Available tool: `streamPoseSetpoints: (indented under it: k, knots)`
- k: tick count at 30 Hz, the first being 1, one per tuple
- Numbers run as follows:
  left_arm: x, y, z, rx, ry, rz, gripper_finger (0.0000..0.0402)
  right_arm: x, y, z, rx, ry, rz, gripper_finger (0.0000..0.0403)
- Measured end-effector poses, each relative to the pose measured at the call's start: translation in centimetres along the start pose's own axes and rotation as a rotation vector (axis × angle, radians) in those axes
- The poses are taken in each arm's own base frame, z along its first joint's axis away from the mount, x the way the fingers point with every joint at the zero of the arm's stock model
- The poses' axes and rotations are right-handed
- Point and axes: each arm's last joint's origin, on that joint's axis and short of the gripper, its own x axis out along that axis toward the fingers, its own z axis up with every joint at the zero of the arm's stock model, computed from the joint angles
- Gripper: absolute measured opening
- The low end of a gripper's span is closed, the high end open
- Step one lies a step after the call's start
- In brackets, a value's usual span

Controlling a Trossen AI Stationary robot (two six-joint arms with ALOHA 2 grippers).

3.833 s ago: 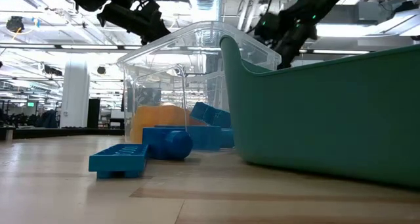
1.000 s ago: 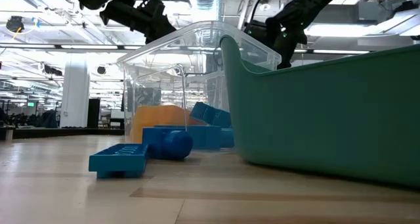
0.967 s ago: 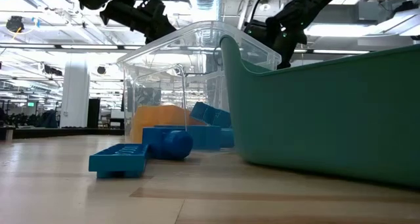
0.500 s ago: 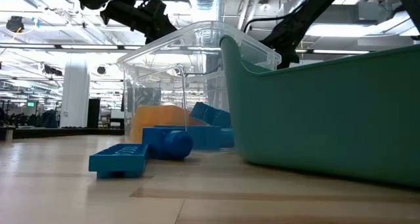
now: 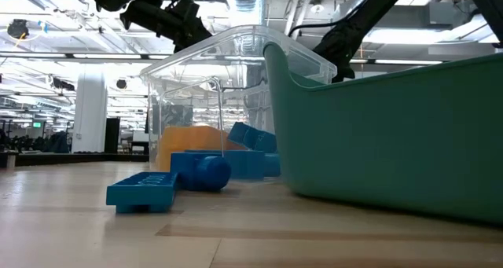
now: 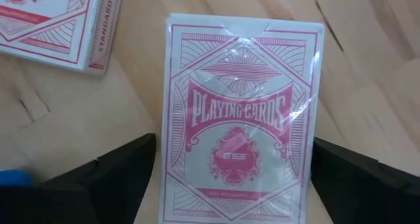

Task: Pick & Place Toys
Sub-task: Put the pink deck of cards into the yellow bin

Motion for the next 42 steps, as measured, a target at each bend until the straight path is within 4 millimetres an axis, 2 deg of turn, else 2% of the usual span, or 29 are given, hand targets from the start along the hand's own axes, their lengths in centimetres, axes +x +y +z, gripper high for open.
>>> streamPoseSetpoints:
  k: [10,14,18,22,31,37,42]
  knots:
    - [0.0,0.1,0.0,0.002,0.002,0.032,0.0182,-0.8,-0.6,-0.1,0.056,0.0,-0.014,0.0308]
    - [0.0,0.1,0.0,0.001,0.002,0.033,0.0182,-2.0,-1.1,-0.4,0.084,0.01,-0.033,0.0303]
    - [0.0,0.1,0.0,-0.001,0.003,0.036,0.0182,-4.3,-1.4,0.0,0.116,-0.073,-0.085,0.0313]
    - [0.2,-0.5,0.0,-0.075,0.001,0.099,0.0182,-7.1,-1.6,0.3,0.13,-0.177,-0.106,0.0314]
    - [1.0,-3.5,0.8,-0.233,-0.066,0.095,0.0182,-13.1,-1.3,1.0,0.119,-0.473,-0.158,0.0312]
    - [2.2,-5.1,0.5,-0.348,-0.079,0.038,0.0187,-15.4,-0.2,1.7,0.023,-0.642,-0.166,0.0312]
    - [4.2,-6.3,-0.6,-0.407,-0.057,-0.022,0.0214,-16.1,1.3,2.0,-0.085,-0.716,-0.164,0.0312]
